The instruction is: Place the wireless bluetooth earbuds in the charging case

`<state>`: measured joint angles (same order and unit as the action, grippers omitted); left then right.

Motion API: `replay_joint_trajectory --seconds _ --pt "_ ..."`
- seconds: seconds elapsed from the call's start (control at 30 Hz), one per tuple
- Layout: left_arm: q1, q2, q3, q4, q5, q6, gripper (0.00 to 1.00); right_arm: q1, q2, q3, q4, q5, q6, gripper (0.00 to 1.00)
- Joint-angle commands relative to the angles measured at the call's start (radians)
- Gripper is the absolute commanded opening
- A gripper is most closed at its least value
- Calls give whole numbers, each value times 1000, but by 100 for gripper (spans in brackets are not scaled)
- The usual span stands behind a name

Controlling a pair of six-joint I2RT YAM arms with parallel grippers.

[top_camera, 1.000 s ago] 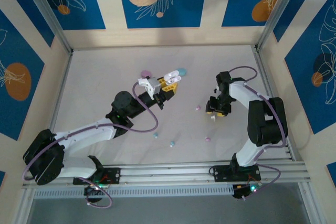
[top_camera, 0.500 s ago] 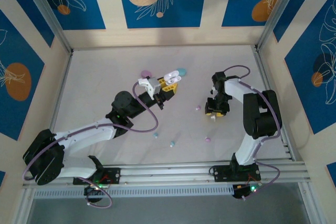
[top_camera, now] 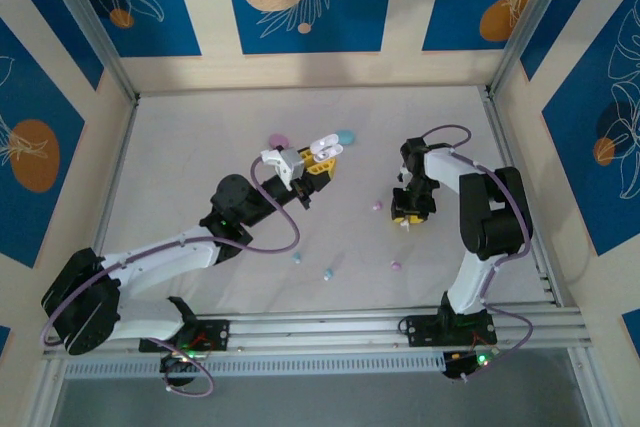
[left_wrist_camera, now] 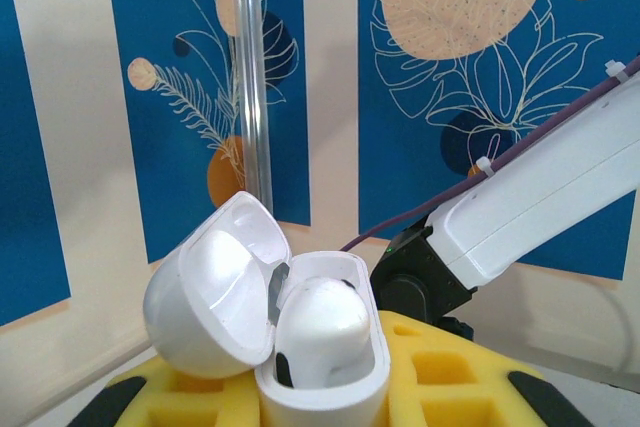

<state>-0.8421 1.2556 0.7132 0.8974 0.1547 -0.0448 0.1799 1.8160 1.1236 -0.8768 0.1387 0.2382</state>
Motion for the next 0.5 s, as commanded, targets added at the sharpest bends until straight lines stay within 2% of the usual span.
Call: replay_joint_trajectory --seconds 0.0,0.27,0.47 --pt "-8 -22 -7 21 -15 7 15 13 26 7 -11 4 -7 37" --pt "-8 -26 -8 20 -17 5 15 13 11 2 -20 24 10 35" --pt "-9 -22 -8 21 -17 5 15 -23 -33 -46 17 -15 86 32"
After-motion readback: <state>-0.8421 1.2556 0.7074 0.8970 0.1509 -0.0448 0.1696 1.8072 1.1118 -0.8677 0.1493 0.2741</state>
